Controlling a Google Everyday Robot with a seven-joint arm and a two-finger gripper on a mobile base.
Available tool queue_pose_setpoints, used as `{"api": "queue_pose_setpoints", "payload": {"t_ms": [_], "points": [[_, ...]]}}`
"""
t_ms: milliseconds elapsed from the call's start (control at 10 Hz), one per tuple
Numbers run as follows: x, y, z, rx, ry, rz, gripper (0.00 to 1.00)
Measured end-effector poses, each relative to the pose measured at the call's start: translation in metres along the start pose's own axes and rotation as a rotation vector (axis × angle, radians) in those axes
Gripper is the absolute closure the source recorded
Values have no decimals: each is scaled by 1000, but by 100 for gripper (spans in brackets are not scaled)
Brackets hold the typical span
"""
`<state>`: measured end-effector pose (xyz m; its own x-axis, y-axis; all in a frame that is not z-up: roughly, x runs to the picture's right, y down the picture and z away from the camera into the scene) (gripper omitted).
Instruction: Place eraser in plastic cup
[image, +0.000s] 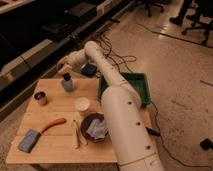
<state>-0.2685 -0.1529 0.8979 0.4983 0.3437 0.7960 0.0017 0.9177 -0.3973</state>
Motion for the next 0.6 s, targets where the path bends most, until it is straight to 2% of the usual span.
{"api": "queue_pose_setpoints", "payload": {"t_ms": [600], "points": [[11, 4, 2, -2, -3, 20, 100]]}}
